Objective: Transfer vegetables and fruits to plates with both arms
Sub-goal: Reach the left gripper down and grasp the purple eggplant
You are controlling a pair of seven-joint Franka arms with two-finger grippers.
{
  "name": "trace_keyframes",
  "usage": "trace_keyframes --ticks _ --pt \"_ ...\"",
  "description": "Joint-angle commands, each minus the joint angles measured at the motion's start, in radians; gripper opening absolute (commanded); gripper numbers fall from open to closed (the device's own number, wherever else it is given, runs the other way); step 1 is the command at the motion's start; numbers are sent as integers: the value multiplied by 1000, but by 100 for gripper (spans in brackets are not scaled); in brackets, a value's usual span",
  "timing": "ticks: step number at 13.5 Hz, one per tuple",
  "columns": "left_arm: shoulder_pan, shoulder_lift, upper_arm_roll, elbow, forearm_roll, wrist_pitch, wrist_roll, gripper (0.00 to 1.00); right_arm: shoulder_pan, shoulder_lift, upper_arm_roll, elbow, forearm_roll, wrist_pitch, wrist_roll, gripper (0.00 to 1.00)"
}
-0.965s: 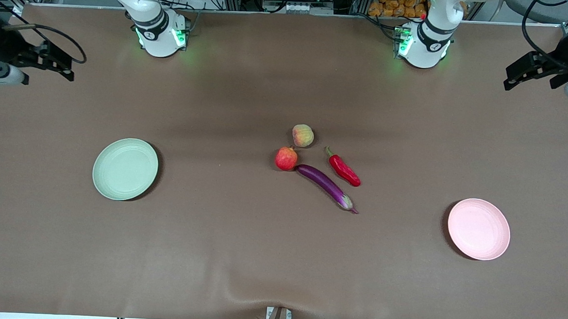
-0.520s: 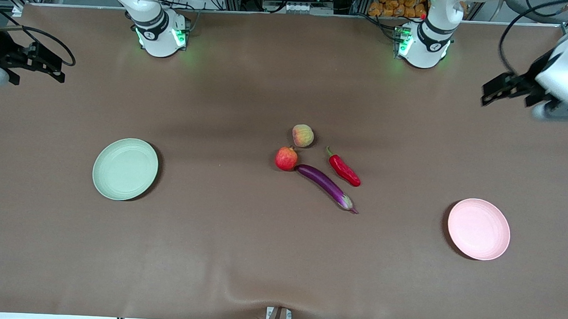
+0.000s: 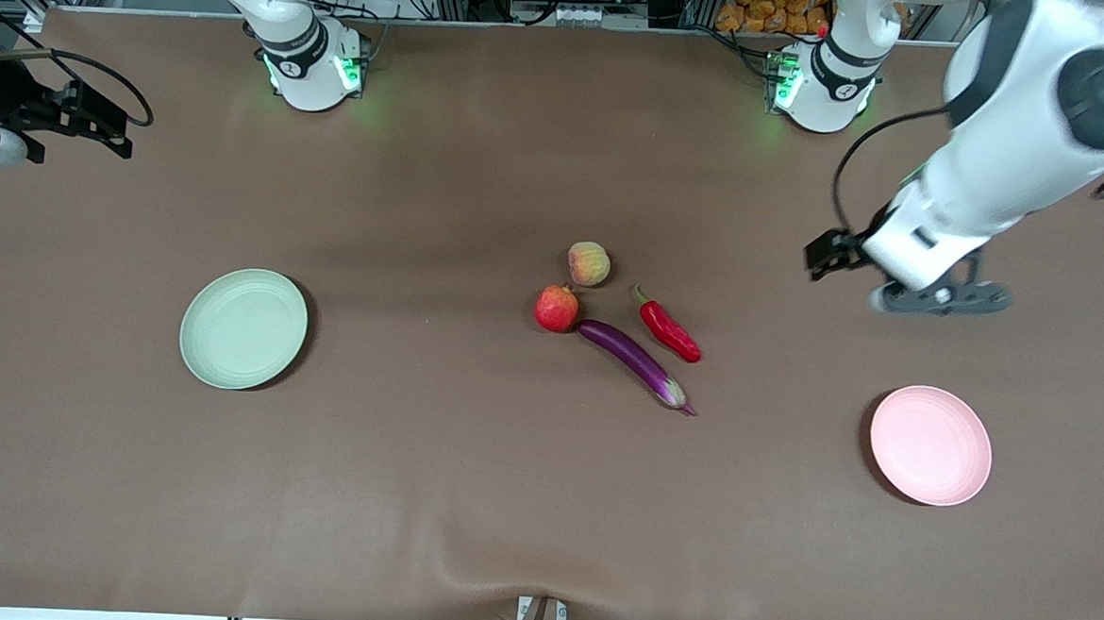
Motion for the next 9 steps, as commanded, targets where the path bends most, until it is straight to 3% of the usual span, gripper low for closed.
trace_keyframes --ticks 1,4,9 --pt "5 29 -47 -126 -11 196 -81 100 -1 -12 4 -4 12 -14 17 100" --pt "-17 121 -80 -171 -3 346 -222 100 -9 -11 1 -5 21 -14 18 100" --pt "-124 272 -79 -177 78 486 -570 100 -9 -14 1 -7 20 -20 17 100"
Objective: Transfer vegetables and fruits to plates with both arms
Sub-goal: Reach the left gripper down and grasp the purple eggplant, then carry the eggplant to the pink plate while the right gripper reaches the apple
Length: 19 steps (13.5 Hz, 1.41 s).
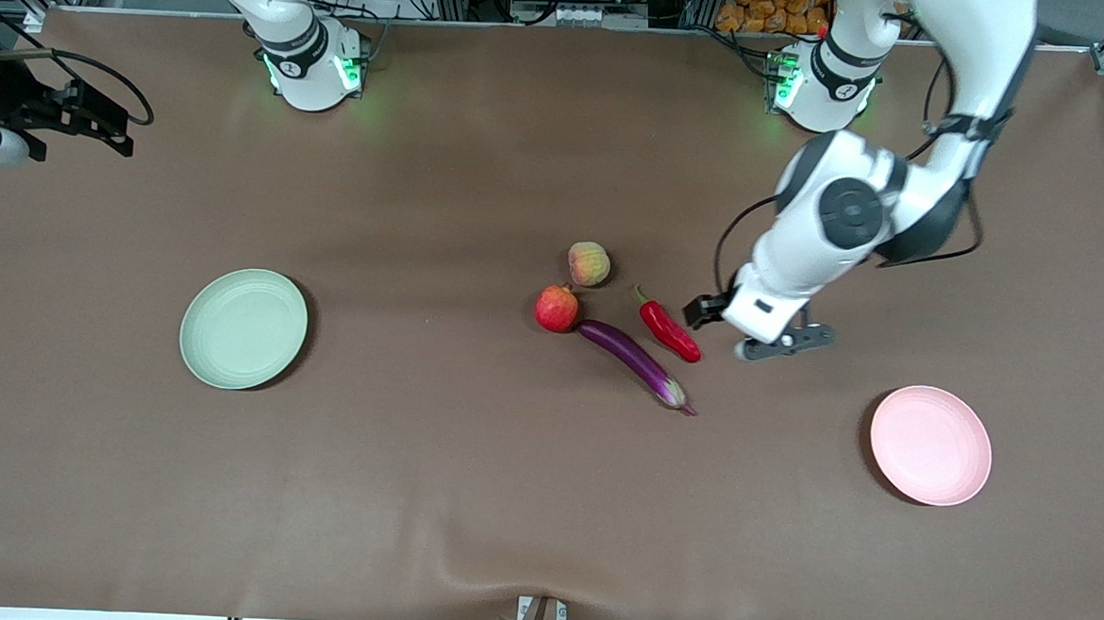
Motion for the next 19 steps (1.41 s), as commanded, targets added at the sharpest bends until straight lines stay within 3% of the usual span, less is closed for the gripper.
trace_keyframes --ticks 1,4,8,11,14,15,16,17,18,19 --pt "-37 82 -2 10 46 100 -188 100 -10 -14 1 -4 19 -16 14 100" --pt "-89 197 6 58 80 224 -362 100 -10 -14 1 -4 17 -19 12 100" --pt "-147 366 7 219 253 234 -639 100 -7 -14 1 -3 16 -17 12 100" --pt "-154 397 7 235 333 234 -724 97 4 -8 6 0 17 -8 12 100" --pt "-167 420 7 234 332 234 -753 75 13 -5 6 0 8 24 -1 100" --pt "-160 417 6 226 333 234 -755 62 16 -5 6 2 -7 36 -3 100" --pt "-160 419 6 224 333 232 -756 43 25 -3 6 5 -35 47 -3 100" --pt "-161 419 6 224 332 231 -755 15 46 18 6 6 -62 56 -3 100" --pt "-160 411 6 224 333 225 -752 0 51 38 6 11 -70 53 -3 100" --pt "-155 396 7 224 335 209 -749 0 53 41 6 12 -69 53 -3 100"
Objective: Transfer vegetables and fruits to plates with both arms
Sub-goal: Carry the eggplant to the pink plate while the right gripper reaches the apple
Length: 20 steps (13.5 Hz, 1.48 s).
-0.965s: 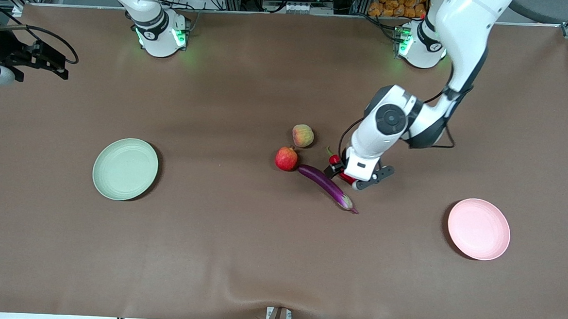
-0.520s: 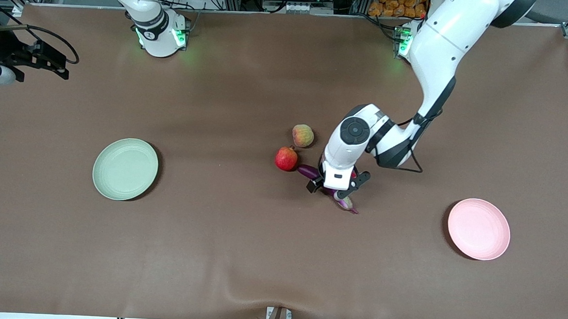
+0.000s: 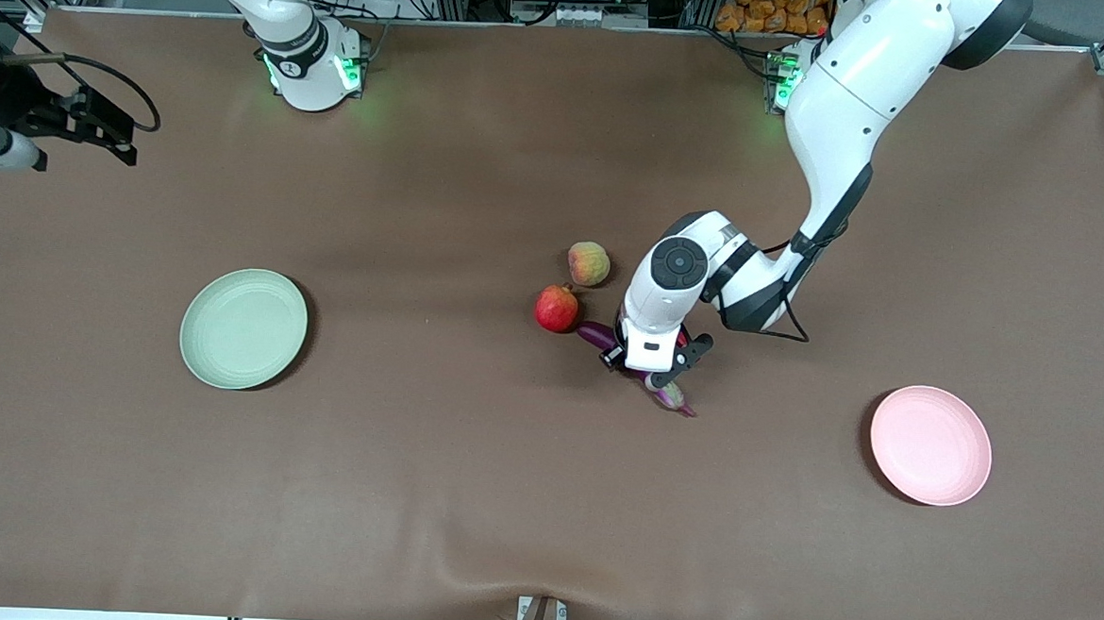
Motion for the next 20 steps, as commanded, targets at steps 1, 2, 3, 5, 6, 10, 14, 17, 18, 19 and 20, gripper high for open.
trace_keyframes --ticks 1,2,3,5,6,10,14,17,18,19,20 --pt "11 -57 5 16 31 -80 -19 0 22 38 -3 13 -28 8 0 100" --pt "25 -92 5 31 33 -132 -3 0 34 77 -3 14 -27 0 0 100" --pt "57 -126 3 48 34 -178 40 0 42 88 -3 14 -28 -2 -1 100" --pt "120 -204 -4 54 31 -263 170 0 42 133 -3 16 -15 0 6 100" --pt "146 -235 -4 54 23 -302 251 0 51 139 -3 14 8 4 17 100" --pt "299 -267 -8 54 20 -359 581 0 73 216 -4 14 215 61 207 100" --pt "450 -234 -6 104 19 -366 877 0 145 277 -3 14 251 106 357 100" --pt "546 -168 0 186 11 -366 1051 0 174 335 -3 16 353 147 572 100" --pt "588 -128 0 204 -6 -366 1086 0 203 360 -3 14 389 223 579 100" --pt "619 -87 0 219 -10 -364 1118 0 234 396 -3 13 397 289 585 100" --pt "634 -58 2 235 -10 -364 1154 0 266 435 -3 16 395 346 623 100"
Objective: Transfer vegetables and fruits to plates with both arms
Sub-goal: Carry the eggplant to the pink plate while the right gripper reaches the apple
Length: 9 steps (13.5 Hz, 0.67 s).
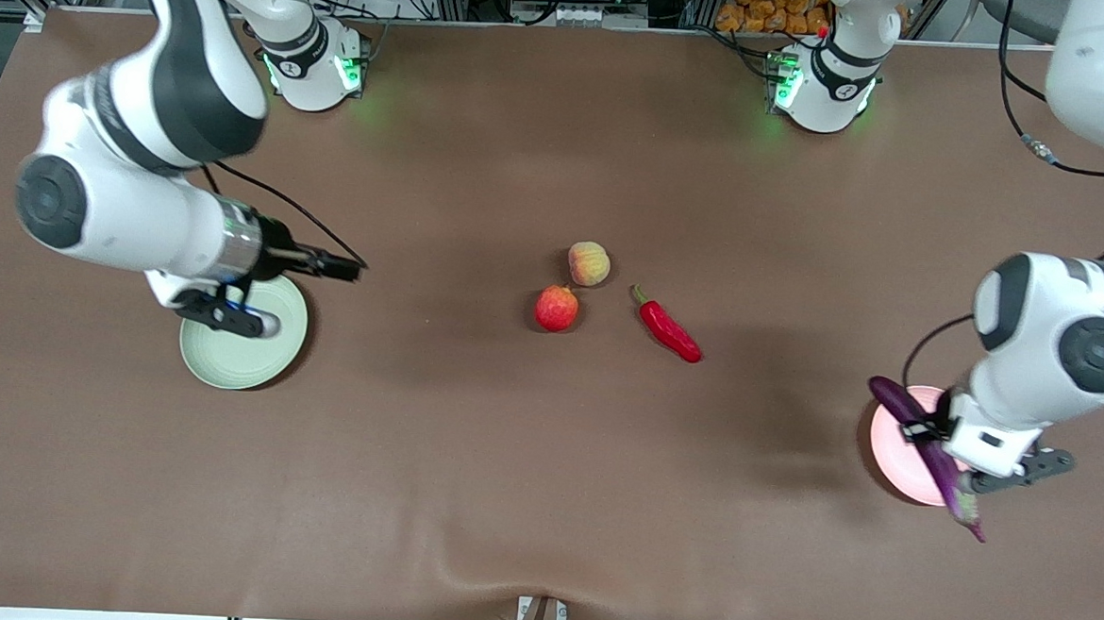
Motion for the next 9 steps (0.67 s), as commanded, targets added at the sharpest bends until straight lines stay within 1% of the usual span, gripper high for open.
trace_keyframes --ticks 1,2,4,7,8,9 --pt "42 114 -9 83 -10 -6 114 0 86 99 -6 25 27 153 110 100" --pt "47 128 -2 90 -7 -1 163 0 108 143 -6 31 36 229 164 100" --pt "52 148 43 133 -10 3 259 0 163 220 -6 54 79 325 271 100" --pt "62 165 56 161 -16 29 272 0 217 272 -6 77 145 339 360 100" --pt "64 169 57 161 -14 45 275 0 238 292 -6 83 147 363 373 100" --pt "64 182 67 161 -14 57 275 0 249 318 -6 89 148 418 388 100"
